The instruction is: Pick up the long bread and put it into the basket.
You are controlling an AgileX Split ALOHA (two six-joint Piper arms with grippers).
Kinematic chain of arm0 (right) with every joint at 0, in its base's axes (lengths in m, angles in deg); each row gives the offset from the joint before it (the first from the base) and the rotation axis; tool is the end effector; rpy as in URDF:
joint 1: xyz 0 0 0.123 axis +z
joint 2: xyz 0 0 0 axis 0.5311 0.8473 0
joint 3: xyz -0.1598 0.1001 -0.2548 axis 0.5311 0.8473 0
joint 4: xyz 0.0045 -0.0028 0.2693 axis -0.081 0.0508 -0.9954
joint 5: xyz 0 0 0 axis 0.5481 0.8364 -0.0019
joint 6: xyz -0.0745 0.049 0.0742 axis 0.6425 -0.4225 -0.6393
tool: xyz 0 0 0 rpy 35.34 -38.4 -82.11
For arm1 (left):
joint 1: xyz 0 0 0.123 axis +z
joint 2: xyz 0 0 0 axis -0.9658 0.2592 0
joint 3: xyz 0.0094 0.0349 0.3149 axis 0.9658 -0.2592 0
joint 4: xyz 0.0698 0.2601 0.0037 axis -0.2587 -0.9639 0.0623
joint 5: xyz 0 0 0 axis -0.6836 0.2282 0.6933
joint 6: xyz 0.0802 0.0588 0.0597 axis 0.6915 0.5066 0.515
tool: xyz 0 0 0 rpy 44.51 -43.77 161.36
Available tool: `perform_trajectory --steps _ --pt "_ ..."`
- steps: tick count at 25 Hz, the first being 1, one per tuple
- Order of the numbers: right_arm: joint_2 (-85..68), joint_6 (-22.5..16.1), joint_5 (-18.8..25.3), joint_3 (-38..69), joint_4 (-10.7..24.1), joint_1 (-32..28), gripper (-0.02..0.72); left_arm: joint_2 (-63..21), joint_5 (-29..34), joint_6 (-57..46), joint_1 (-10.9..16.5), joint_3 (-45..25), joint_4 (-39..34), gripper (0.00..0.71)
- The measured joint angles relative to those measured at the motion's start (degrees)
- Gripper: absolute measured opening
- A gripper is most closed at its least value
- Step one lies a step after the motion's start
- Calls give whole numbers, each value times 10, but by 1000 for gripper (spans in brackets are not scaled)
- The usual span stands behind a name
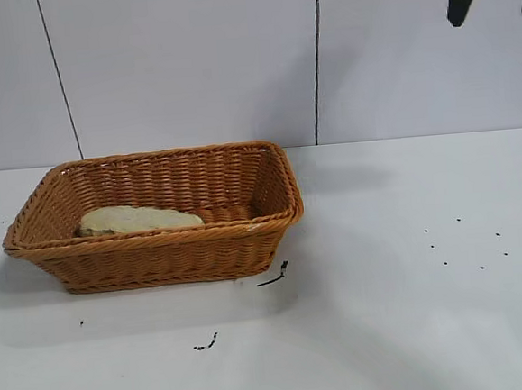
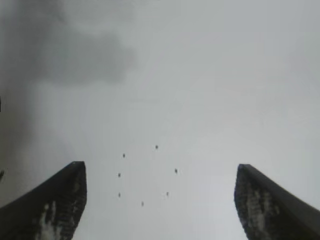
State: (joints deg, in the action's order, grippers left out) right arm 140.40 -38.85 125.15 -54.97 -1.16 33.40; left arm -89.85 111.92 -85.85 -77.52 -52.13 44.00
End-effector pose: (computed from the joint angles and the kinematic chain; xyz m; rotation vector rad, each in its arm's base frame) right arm 0.2907 0.0067 0.3464 0.0310 2.7981 0.0165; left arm -0.0009 0.0000 0.2746 0.1162 2.0423 0.0155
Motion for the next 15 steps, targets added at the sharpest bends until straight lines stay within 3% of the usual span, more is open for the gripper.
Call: perform_trajectory --steps 5,9,15 --pt "-188 0 -10 192 0 0 558 0 0 0 0 0 0 696" --pt "-347 0 -68 323 0 0 558 0 0 0 0 0 0 696" --pt "-568 0 -89 445 0 0 558 0 0 0 0 0 0 696"
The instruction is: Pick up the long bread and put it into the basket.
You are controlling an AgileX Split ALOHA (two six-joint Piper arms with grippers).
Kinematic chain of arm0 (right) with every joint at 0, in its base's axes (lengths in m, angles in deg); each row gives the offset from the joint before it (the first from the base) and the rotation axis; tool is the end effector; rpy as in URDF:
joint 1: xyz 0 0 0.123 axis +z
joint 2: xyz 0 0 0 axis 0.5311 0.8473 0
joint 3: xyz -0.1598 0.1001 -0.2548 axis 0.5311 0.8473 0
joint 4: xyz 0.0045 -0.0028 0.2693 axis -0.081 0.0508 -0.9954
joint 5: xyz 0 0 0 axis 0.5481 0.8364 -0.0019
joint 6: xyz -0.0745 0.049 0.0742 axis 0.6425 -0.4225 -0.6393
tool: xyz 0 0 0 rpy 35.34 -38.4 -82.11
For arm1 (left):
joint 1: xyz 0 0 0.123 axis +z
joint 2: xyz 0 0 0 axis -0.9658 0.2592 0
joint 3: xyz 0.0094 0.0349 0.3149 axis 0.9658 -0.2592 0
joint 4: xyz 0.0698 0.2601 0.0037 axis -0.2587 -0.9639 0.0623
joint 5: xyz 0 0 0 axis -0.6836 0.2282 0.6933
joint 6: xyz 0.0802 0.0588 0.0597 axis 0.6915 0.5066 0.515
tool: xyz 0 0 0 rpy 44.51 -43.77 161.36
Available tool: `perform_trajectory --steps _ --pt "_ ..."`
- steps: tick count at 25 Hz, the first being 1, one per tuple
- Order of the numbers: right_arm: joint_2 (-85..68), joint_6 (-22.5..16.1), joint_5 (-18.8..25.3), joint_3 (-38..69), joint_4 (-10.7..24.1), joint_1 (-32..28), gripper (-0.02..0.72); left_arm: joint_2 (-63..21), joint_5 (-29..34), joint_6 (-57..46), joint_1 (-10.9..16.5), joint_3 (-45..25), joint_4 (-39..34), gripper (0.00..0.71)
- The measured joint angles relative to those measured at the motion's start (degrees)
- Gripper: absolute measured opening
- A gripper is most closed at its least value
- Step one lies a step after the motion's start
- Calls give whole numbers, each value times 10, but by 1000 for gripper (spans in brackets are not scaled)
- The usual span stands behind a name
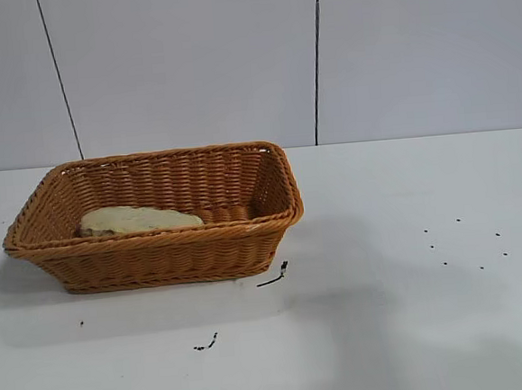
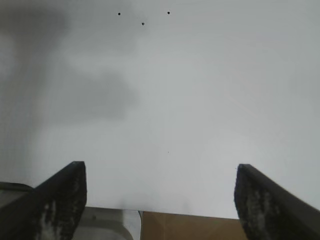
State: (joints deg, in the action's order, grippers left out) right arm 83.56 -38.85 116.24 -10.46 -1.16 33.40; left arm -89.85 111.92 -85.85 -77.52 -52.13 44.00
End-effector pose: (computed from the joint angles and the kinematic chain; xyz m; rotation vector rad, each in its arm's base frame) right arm 0.0608 0.0014 0.2673 0.0269 2.4275 0.0308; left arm -0.0009 0.0000 0.2746 0.1162 2.0423 0.0155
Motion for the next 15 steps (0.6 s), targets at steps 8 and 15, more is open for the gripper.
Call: perform_trajectory --steps 8,15 --pt "-190 0 -15 14 -8 0 558 0 0 0 0 0 0 696" --pt "-233 0 -14 14 -8 0 558 0 0 0 0 0 0 696"
